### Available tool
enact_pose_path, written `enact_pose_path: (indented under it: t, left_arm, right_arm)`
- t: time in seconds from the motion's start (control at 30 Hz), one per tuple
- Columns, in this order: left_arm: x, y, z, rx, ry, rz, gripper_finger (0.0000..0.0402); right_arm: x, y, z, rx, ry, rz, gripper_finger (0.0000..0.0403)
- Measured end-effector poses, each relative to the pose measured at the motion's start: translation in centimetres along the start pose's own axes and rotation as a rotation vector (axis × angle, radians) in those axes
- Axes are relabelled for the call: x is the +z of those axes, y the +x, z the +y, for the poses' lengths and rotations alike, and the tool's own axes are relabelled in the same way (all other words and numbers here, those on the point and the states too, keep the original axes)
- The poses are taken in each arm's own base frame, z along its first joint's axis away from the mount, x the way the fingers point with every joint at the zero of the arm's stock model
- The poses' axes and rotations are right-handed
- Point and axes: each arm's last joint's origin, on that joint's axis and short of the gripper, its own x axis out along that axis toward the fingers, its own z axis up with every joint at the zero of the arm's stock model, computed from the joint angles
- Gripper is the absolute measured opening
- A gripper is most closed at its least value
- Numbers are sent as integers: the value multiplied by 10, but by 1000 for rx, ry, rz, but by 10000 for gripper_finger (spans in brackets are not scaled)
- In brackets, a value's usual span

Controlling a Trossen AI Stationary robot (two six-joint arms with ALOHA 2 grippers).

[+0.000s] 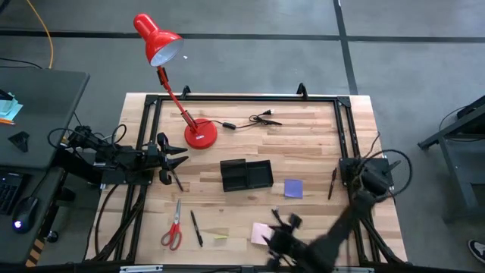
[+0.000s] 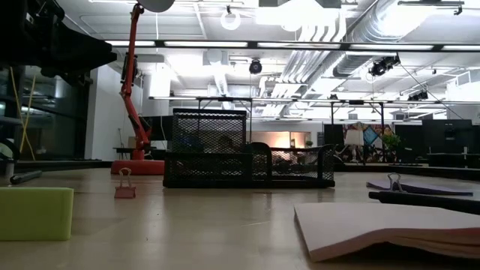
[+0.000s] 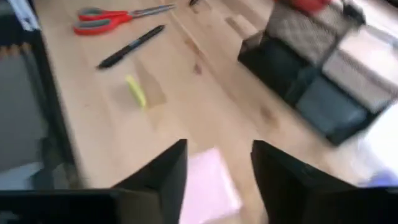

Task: Pick and place office supplies into organizer
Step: Put the black pen into the black desk organizer

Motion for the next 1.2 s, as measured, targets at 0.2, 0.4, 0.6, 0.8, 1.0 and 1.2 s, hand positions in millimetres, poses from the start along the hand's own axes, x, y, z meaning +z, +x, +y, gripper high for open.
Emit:
enact_pose_path:
  t: [0.2,0.4,0.6,0.8,1.0,1.2]
  left_arm:
    - [0,0,0,0,0,0,127]
    - [0,0,0,0,0,0,127]
    - [0,0,0,0,0,0,127]
    - [0,0,0,0,0,0,127]
    - [0,0,0,0,1,1,127]
    - [0,0,0,0,0,0,127]
  right_arm:
    - [-74,-15,12,98,75,-129,212]
    - [-111,21,11,205,127,-150,207]
    - [-98,69,7,263,0,-112,209]
    - [-92,67,-5,462,-146,-364,209]
    - [-110,73,-46,380,-46,-362,209]
    - [-116,76,-61,286,25,-317,209]
